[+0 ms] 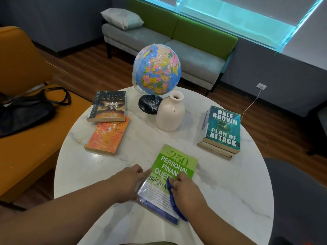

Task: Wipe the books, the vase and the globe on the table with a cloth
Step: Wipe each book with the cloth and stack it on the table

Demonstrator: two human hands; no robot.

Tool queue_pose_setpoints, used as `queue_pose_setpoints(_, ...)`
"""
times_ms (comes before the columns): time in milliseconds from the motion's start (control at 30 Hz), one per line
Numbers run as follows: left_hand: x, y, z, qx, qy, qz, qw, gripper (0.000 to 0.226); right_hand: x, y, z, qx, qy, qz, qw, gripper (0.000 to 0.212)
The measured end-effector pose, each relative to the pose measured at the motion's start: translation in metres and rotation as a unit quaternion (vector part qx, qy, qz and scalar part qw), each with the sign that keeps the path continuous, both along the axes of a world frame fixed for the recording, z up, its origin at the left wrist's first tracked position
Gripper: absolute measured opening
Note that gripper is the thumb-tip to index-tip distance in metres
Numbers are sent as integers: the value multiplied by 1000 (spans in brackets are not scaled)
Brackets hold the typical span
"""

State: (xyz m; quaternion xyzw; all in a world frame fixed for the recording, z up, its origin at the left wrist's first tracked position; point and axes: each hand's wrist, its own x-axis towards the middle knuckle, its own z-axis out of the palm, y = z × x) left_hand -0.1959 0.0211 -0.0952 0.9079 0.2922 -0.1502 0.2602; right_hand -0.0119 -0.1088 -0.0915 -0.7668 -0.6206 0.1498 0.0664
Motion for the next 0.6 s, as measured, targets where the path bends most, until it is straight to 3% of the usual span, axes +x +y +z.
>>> queue_pose_setpoints(67,1,0,-1,1,0,-1,1000,100,-7,-7,-1,-27,47,21,998,11)
queue_pose_setpoints(100,1,0,-1,2,0,-1,1000,100,-8,-11,-2,-38,64,34,997,17)
queue_pose_setpoints(200,1,0,0,-1,-1,0,1000,99,-4,-19,-2,-41,29,86,995,21)
queue_pose_setpoints(367,0,0,-2,-7,-3,5,1000,98,9,-7,-3,-18,34,7,999,33)
queue_pose_setpoints(533,0,0,-3,-5,-2,5,1000,99,-8,-23,-6,-59,43,111,991,28)
queue_pose_setpoints(600,0,0,-3,-4,-3,7,1000,98,-3,-28,-7,-51,54,108,991,29)
